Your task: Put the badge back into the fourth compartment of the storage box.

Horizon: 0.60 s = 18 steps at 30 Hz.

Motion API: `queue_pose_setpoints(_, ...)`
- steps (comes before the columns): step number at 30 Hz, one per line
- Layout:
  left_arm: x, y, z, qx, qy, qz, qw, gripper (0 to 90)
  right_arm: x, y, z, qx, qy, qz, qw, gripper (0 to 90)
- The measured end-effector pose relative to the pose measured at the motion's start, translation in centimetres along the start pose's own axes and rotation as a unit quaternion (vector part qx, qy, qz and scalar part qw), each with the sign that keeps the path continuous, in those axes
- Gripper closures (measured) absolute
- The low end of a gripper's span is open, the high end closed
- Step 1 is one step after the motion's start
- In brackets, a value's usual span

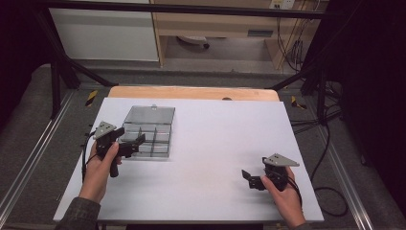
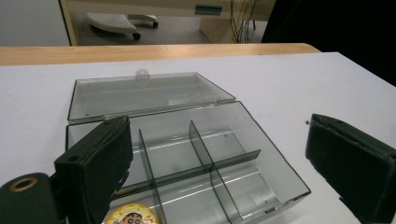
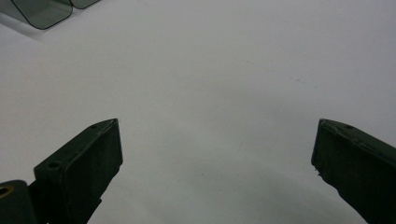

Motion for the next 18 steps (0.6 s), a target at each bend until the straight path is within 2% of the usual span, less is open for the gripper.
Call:
queue_pose_setpoints(5,0.0,0.1,-0.9,-0.015,-0.009,0.008,0.9998,6.9,0.0,-0.1,0.2,0.0,0.003,0.003,1.0,2.3)
queue_pose_setpoints(9,0.5,0.3,-1.5,-0.015,-0.019,0.008,0.9997,6.9,0.0,-0.1,0.1,0.003,0.002,0.003,1.0,2.4)
queue_pose_setpoints(15,1.3,0.1,-1.4,-0.024,-0.014,0.011,0.9995,6.8,-0.1,-0.1,0.1,0.001,0.003,0.006,1.0,2.6)
queue_pose_setpoints(18,1.4,-0.2,-1.0,-0.018,-0.01,0.011,0.9997,7.4,-0.1,-0.1,0.1,0.002,0.003,0.006,1.0,2.6)
Point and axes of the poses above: each handheld gripper's, and its own axes: x roughly backward along the jaws, y roughly out of its top, z roughly to its left, the point moved 10 cm from there along -x, roughly forward along the jaws, and after that the axes turned 6 degrees about z, right-handed, at the moved point
